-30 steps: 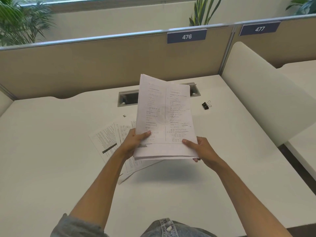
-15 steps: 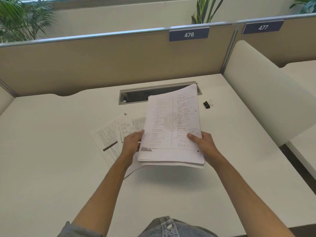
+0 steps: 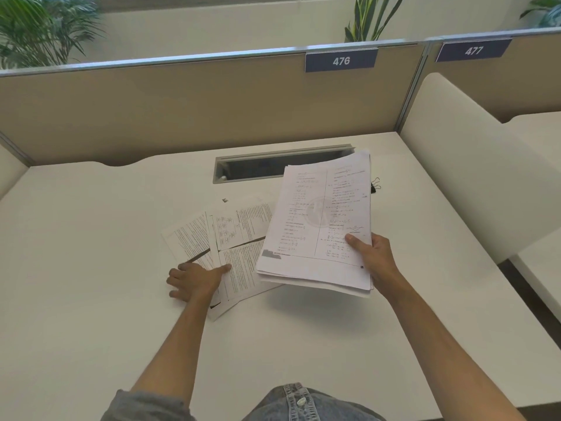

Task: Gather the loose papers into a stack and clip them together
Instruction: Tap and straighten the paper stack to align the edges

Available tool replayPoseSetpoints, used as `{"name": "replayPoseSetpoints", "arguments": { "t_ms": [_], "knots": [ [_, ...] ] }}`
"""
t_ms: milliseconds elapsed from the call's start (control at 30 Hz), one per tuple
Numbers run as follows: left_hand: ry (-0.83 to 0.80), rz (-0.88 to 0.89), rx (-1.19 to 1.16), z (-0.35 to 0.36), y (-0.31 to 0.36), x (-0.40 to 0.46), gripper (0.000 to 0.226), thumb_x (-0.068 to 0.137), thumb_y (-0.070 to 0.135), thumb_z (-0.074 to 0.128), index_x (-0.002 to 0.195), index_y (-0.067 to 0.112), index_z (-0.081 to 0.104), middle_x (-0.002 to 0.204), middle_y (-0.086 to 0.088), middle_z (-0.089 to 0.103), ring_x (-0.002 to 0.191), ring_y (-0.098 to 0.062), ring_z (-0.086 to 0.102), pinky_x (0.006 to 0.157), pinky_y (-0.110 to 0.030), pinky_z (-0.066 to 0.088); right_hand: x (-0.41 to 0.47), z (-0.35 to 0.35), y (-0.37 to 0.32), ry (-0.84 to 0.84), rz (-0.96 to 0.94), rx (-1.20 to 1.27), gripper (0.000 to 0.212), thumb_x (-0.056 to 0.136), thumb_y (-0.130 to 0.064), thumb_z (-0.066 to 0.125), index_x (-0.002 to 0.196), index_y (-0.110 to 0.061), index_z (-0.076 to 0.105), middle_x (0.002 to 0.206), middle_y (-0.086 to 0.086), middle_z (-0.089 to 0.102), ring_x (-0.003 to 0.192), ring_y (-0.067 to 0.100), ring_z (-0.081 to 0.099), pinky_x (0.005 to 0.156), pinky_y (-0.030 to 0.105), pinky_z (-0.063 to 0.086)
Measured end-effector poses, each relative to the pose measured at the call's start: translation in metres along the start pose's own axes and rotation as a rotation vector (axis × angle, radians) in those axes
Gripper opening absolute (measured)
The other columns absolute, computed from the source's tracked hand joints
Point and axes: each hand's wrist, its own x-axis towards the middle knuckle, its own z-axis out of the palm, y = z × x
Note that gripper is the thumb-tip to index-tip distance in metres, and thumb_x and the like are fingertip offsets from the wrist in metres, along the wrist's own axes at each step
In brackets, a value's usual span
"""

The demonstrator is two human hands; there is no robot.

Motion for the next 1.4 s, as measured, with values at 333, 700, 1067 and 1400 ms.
{"name": "replayPoseSetpoints", "arguments": {
  "t_ms": [333,700,1067,1400],
  "knots": [
    [-0.035,-0.108,-0.222,0.003,0.016,-0.002,0.138,0.058,0.028,0.093,0.152,0.004,-0.004,0.147,-0.032,0.021,0.13,-0.042,0.033,0.103,-0.05,0.037,-0.002,0.004,0.001,-0.013,-0.012,0.006,0.025,0.093,-0.015,0.065,0.115,-0.004,0.067,0.106,0.009,0.074,0.089,0.024,0.072,0.074,0.033,0.06],
    [-0.095,-0.087,-0.69,-0.007,-0.011,-0.004,0.034,0.07,-0.006,0.075,0.104,0.0,0.07,0.111,-0.019,0.071,0.097,-0.035,0.067,0.081,-0.037,0.054,-0.003,0.005,-0.001,-0.048,-0.011,0.012,0.022,0.094,-0.015,0.065,0.114,-0.008,0.067,0.098,0.002,0.074,0.083,0.016,0.073,0.062,0.022,0.059],
    [-0.535,0.209,-0.857,-0.018,0.004,-0.021,0.042,0.09,-0.012,0.049,0.124,0.011,0.057,0.115,-0.008,0.065,0.104,-0.03,0.062,0.091,-0.041,0.049,-0.007,0.019,-0.006,-0.194,-0.005,0.035,0.021,0.093,-0.017,0.066,0.113,-0.01,0.069,0.101,0.001,0.077,0.085,0.016,0.075,0.067,0.026,0.059],
    [-0.854,0.327,-1.013,-0.031,0.025,-0.051,0.032,0.094,-0.002,0.043,0.113,0.01,0.066,0.098,-0.007,0.077,0.085,-0.024,0.075,0.064,-0.033,0.06,-0.003,0.017,-0.013,-0.224,-0.031,-0.08,0.024,0.093,-0.018,0.066,0.116,-0.011,0.068,0.111,0.006,0.075,0.092,0.02,0.074,0.078,0.033,0.06]
  ]
}}
